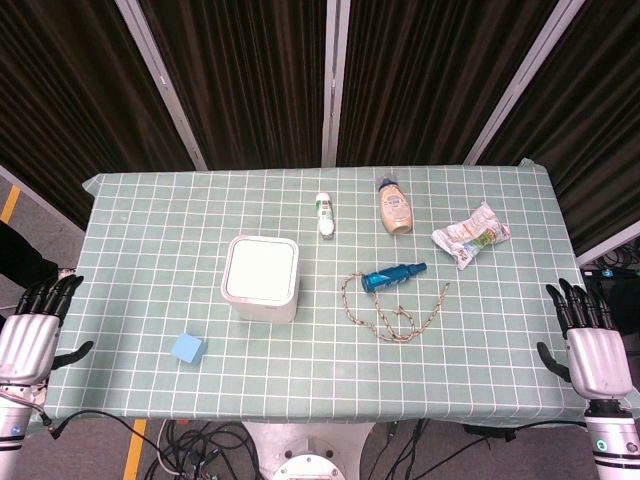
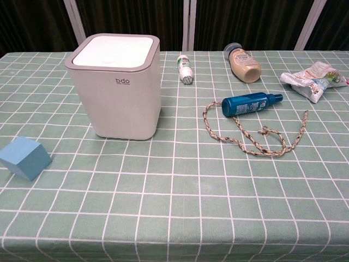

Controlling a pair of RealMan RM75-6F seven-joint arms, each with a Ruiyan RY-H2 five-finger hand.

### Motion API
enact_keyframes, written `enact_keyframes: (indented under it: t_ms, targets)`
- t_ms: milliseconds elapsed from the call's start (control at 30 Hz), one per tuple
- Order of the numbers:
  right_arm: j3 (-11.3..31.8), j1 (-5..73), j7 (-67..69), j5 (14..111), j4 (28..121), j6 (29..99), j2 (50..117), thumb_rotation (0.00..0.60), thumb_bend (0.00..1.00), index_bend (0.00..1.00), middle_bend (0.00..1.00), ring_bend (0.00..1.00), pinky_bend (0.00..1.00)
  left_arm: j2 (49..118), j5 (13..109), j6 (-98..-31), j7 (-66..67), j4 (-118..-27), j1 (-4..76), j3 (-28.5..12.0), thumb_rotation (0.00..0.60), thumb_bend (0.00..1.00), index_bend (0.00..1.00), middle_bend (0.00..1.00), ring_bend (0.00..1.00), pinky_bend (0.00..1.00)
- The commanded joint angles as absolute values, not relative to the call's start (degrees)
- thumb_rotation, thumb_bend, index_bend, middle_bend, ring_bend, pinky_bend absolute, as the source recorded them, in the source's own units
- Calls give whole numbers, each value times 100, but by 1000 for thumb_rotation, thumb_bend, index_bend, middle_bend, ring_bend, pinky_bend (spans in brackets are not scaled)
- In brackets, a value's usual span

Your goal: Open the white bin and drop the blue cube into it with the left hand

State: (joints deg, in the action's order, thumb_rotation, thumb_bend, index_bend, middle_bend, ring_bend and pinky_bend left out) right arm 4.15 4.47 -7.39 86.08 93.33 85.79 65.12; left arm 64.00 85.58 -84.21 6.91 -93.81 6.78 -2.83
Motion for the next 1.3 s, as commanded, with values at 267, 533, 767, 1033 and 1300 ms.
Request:
enact_keyframes:
  t_ms: [267,533,767,1033,1300]
  targets:
    - [430,458,-790,8629,9366,8599,6491,600,203,0,0,0,0,6409,8636,-8402,631,-9402,703,-255,600,143,73,102,59,119]
    - [367,432,-768,8614,9275,8556,6567,600,203,0,0,0,0,6438,8786,-8232,667,-9500,873,-248,600,142,73,102,59,119]
    - [360,450,-672,8526,9108,8445,6660,600,202,0,0,0,0,6577,9111,-7803,774,-9768,1383,-371,600,143,73,101,59,119]
    - [358,490,-675,8536,9063,8388,6714,600,203,0,0,0,0,6798,9575,-7058,982,-10235,2130,-431,600,143,73,101,59,119]
    - [372,485,-548,8460,8912,8354,6780,600,204,0,0,0,0,7002,9583,-6458,1391,-10455,2707,-582,600,143,73,102,59,119]
